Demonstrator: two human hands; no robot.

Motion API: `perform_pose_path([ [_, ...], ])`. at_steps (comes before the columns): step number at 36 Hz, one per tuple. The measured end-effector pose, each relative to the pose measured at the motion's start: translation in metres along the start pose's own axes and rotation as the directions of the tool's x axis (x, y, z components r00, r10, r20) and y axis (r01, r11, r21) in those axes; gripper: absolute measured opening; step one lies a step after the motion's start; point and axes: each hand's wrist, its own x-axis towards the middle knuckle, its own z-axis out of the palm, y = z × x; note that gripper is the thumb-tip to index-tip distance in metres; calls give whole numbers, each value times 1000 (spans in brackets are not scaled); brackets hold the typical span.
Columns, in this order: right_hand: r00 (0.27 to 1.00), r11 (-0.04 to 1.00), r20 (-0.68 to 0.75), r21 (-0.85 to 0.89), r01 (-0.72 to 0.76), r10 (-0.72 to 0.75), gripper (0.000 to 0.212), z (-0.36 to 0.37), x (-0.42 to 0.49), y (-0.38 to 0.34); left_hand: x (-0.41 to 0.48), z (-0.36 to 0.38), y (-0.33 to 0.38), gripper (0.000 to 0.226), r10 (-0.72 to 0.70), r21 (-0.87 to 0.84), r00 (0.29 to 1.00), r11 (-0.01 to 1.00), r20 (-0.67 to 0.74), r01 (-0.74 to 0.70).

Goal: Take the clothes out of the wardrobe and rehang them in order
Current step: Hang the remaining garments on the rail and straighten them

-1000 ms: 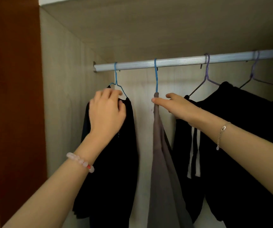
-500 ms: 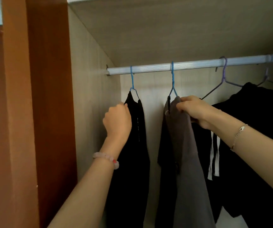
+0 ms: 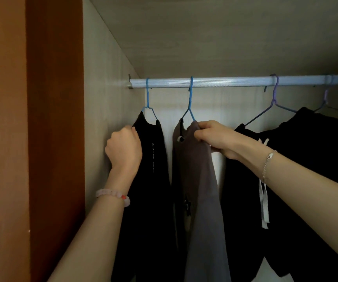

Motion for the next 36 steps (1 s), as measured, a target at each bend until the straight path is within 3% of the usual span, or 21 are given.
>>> perform_pose_path([
  [7, 998, 999, 66, -47, 14, -11, 31, -5, -4, 1, -4, -8, 7, 33, 32, 64, 999, 997, 25, -34],
  [9, 997, 997, 79, -82, 5, 1, 39, -15, -7, 4, -5, -12, 14, 29, 78, 87, 997, 993, 8, -79],
  [12, 999, 983, -30, -178, 35, -42, 61, -39, -13, 8, -7, -19, 30, 29, 263, 88, 960, 963, -92, -255],
  [16, 949, 885, -217, -452, 112, -231, 47, -87, -30, 10, -13, -27, 66, 35, 390, -162, 917, 903, -79, -398],
  [20, 888, 819, -386, -573, -18, -251, 38, -143, -52, 17, -22, -17, 104, 37, 373, -477, 909, 842, 183, -250],
  [24, 845, 660, -510, -692, -291, -161, 52, -194, -75, 33, -35, 6, 128, 68, 319, -569, 846, 822, 427, -23],
  [26, 847, 605, -529, -691, -395, -52, 60, -211, -82, 47, -39, 17, 131, 62, 263, -585, 820, 804, 508, 105],
  [29, 866, 695, -482, -577, -428, 133, 45, -224, -87, 70, -42, 22, 132, 60, 173, -610, 785, 733, 595, 301],
  [31, 898, 798, -397, -471, -375, 188, 26, -220, -91, 78, -43, 24, 130, 40, 189, -646, 777, 687, 601, 332],
  [33, 923, 846, -354, -437, -307, 152, 16, -211, -90, 82, -45, 23, 128, 21, 215, -672, 774, 662, 596, 333],
  [36, 934, 854, -351, -461, -239, 72, 14, -189, -82, 83, -44, 23, 122, 21, 232, -692, 782, 648, 579, 320],
])
